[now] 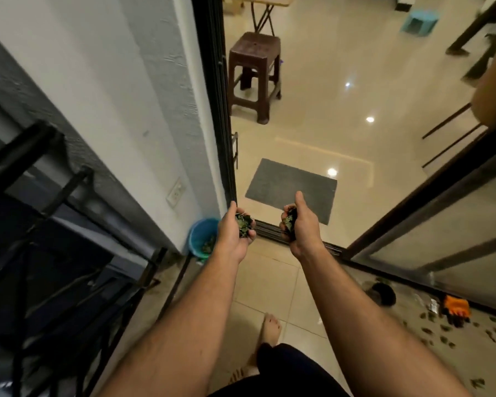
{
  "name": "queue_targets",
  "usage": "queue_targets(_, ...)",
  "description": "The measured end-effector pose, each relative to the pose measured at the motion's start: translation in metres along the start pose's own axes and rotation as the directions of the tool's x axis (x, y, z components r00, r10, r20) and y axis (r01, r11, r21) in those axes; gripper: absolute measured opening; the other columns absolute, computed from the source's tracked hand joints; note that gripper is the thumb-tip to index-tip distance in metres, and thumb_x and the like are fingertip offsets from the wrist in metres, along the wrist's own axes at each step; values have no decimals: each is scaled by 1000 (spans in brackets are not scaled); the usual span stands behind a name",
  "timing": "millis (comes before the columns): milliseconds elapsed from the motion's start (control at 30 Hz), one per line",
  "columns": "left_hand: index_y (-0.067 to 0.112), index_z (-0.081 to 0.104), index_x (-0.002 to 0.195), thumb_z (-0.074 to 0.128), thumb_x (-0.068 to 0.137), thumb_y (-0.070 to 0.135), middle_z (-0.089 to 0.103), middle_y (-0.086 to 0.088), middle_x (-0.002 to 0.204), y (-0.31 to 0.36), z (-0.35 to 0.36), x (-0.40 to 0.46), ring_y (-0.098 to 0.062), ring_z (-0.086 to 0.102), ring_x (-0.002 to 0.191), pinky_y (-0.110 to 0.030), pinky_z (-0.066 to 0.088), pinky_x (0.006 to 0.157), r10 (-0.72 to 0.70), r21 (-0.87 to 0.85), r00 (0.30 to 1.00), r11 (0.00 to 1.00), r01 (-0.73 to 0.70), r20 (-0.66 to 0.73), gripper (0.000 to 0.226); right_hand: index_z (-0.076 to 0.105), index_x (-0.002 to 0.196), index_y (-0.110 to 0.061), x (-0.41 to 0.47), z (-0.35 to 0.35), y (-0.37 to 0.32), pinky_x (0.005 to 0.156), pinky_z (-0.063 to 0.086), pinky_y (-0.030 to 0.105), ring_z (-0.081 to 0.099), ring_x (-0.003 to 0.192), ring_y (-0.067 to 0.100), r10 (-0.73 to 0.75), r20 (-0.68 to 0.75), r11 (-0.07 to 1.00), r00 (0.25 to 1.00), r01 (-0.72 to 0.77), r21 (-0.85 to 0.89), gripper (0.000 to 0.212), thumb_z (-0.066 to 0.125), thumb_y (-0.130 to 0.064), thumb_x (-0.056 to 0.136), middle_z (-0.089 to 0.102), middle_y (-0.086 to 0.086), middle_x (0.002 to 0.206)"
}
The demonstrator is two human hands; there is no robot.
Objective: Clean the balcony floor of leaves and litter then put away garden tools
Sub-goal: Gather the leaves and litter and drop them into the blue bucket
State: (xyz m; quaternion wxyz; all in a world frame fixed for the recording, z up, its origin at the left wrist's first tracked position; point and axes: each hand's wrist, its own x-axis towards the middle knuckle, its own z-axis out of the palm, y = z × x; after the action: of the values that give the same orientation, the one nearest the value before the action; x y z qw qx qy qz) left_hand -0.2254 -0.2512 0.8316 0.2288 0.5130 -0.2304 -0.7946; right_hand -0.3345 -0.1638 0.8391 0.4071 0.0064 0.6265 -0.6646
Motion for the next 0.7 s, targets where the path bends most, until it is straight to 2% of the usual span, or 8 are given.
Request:
queue_targets(167, 17, 54, 82, 54, 99, 39, 56, -3, 73, 41, -10, 37, -14, 53, 63, -23, 35, 47, 41, -26, 992, 999, -44, -116, 29, 56, 75, -16, 52, 50, -5, 45, 24, 22, 40, 49, 14, 66, 100, 995, 993, -58, -78, 45, 50, -54, 97, 48, 2, 63)
queue_targets(300, 16, 53, 78, 51, 101, 38, 56, -4, 65, 67, -12, 55, -15, 51, 60, -24, 33, 50, 58, -42, 986, 997, -65, -158, 32, 56, 78, -16, 79, 87, -7, 40, 28, 21, 43, 44, 11, 96, 158, 990, 983, -78, -115, 41, 51, -51, 98, 50, 1, 62)
queue_targets(400, 16, 53, 80, 52, 101, 39, 55, -4, 70, 83, -18, 72, -16, 52, 61, -24, 35, 49, 46, -31, 983, 998, -53, -177, 31, 57, 82, -14, 94, 110, -4, 39, 28, 22, 43, 44, 10, 113, 188, 989, 976, -91, -120, 41, 51, -50, 98, 50, 0, 61)
queue_targets(567, 15, 61, 90, 47, 104, 35, 57, -5, 77, 119, -38, 109, -17, 53, 64, -24, 37, 50, 54, 38, 983, 998, -48, -175, 28, 56, 80, -14, 121, 153, 11, 40, 24, 21, 42, 43, 11, 134, 148, 986, 980, -117, -123, 39, 52, -48, 98, 48, 0, 59)
queue_targets(700, 19, 59, 92, 45, 105, 33, 60, -5, 79, 145, -63, 145, -18, 55, 66, -25, 39, 51, 30, 177, 991, 984, -6, -130, 24, 57, 81, -15, 138, 190, 30, 41, 26, 20, 42, 44, 12, 149, 72, 986, 986, -143, -91, 33, 54, -44, 97, 49, 2, 63)
